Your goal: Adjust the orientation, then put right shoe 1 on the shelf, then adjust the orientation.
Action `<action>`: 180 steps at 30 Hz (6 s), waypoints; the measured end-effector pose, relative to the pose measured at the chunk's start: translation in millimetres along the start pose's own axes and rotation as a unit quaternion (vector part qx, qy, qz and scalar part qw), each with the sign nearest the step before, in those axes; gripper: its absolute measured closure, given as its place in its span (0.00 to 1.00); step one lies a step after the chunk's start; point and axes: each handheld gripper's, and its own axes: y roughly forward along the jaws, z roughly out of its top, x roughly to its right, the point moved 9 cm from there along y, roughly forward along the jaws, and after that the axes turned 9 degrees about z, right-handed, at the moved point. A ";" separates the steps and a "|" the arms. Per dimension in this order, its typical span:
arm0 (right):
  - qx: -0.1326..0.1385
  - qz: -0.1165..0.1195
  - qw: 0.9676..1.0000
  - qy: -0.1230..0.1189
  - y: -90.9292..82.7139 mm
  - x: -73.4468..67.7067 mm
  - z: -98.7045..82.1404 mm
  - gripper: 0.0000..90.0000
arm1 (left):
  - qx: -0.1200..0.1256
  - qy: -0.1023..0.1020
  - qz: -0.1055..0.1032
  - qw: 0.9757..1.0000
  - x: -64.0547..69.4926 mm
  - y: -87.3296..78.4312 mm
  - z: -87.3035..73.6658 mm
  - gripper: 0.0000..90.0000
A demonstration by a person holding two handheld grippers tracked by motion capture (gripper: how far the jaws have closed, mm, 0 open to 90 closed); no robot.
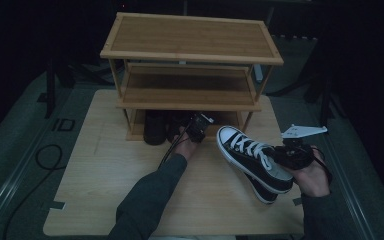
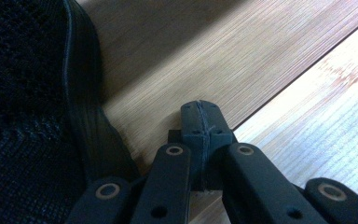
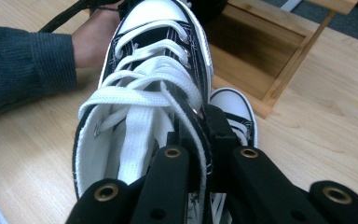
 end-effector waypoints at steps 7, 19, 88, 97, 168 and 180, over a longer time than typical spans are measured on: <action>0.005 -0.003 1.000 0.001 -4.4 4.5 4.9 0.98 | 0.000 0.001 0.000 1.000 -0.1 0.0 0.0 1.00; 0.018 -0.007 1.000 0.002 -11.0 8.6 16.1 0.98 | 0.001 -0.001 0.001 1.000 -0.1 0.1 0.2 1.00; 0.060 -0.029 0.996 0.055 32.1 53.5 97.3 0.98 | -0.001 0.002 0.000 1.000 0.0 -0.1 -0.3 1.00; 0.067 -0.026 0.995 0.069 39.7 54.8 105.7 0.98 | 0.000 0.002 0.002 1.000 0.0 0.0 -0.3 1.00; 0.121 0.028 0.982 0.145 89.6 36.0 168.3 0.83 | 0.002 0.001 0.004 1.000 -0.5 -0.2 -0.7 1.00; 0.140 0.027 0.980 0.141 83.6 34.4 173.2 0.82 | 0.002 0.001 0.003 1.000 -0.4 -0.1 -0.6 1.00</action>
